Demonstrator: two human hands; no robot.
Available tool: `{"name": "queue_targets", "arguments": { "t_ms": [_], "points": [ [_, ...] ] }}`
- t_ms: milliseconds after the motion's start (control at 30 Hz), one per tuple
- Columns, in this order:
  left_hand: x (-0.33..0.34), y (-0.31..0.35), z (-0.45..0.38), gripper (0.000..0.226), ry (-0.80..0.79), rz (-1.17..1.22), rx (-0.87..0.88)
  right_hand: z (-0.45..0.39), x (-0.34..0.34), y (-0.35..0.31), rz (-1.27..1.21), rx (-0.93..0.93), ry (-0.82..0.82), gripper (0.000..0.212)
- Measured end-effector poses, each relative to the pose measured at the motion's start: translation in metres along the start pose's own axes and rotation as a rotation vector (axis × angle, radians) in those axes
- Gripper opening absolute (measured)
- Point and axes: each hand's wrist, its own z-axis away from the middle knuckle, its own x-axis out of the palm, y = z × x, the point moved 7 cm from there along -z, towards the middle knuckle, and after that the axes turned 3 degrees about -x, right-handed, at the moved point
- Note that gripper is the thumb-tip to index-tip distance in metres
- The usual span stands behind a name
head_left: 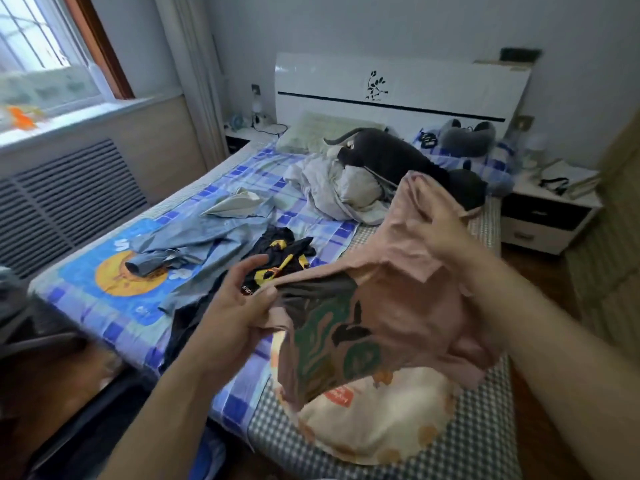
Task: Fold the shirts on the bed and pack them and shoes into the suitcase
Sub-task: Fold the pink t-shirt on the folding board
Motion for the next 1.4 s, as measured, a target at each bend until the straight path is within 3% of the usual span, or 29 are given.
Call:
{"name": "queue_targets", "arguments": {
  "t_ms": [67, 133, 200, 267, 367, 467, 600, 733, 833, 967, 1033, 1133, 1200, 1267, 1400],
  "points": [
    [0.036, -0.01, 0.005, 0.024, -0.094, -0.132, 0.026, 0.073, 0.044, 0.025, -0.125, 0.065, -0.039, 0.062],
    [0.051, -0.032, -0.006, 0.018, -0.072, -0.363, 0.044, 0.147, 0.088, 0.044, -0.239, 0.168, -0.122, 0.039],
    [0.061, -0.055, -0.018, 0.018, -0.084, -0.526, -0.006, 0.197, 0.115, 0.054, -0.303, 0.221, -0.201, 0.033],
    [0.073, -0.073, -0.022, 0.015, -0.148, -0.628, -0.065, 0.214, 0.117, 0.058, -0.297, 0.206, -0.178, 0.034],
    [0.089, -0.085, -0.02, 0.019, -0.257, -0.604, -0.108, 0.207, 0.088, 0.064, -0.086, 0.146, -0.062, 0.033],
    [0.093, -0.088, -0.019, 0.023, -0.245, -0.506, -0.096, 0.206, 0.062, 0.055, 0.151, 0.055, 0.028, 0.033],
    [0.089, -0.089, -0.019, 0.023, -0.185, -0.463, -0.049, 0.217, 0.046, 0.047, 0.122, 0.018, 0.07, 0.023],
    [0.091, -0.094, -0.009, 0.034, -0.2, -0.502, -0.04, 0.214, 0.031, 0.039, 0.261, -0.095, 0.168, 0.017],
    [0.09, -0.084, -0.004, 0.013, -0.128, -0.628, 0.04, 0.208, 0.021, 0.024, 0.354, -0.176, 0.212, 0.017],
    [0.079, -0.075, -0.002, 0.028, -0.034, -0.629, 0.036, 0.191, 0.026, 0.028, 0.146, -0.03, 0.105, 0.024],
    [0.074, -0.073, -0.001, 0.031, -0.057, -0.53, -0.001, 0.184, 0.032, 0.027, 0.051, 0.044, 0.035, 0.029],
    [0.07, -0.071, -0.001, 0.032, -0.102, -0.607, -0.023, 0.179, 0.041, 0.019, 0.002, 0.07, -0.059, 0.029],
    [0.064, -0.069, -0.003, 0.008, -0.086, -0.651, 0.004, 0.173, 0.045, 0.017, -0.013, 0.06, -0.075, 0.029],
    [0.06, -0.068, -0.003, 0.019, -0.087, -0.63, -0.001, 0.166, 0.043, 0.018, -0.008, 0.048, -0.051, 0.028],
    [0.058, -0.068, 0.001, 0.034, -0.212, -0.353, -0.09, 0.158, 0.034, 0.015, -0.006, -0.005, -0.01, 0.036]
  ]
}}
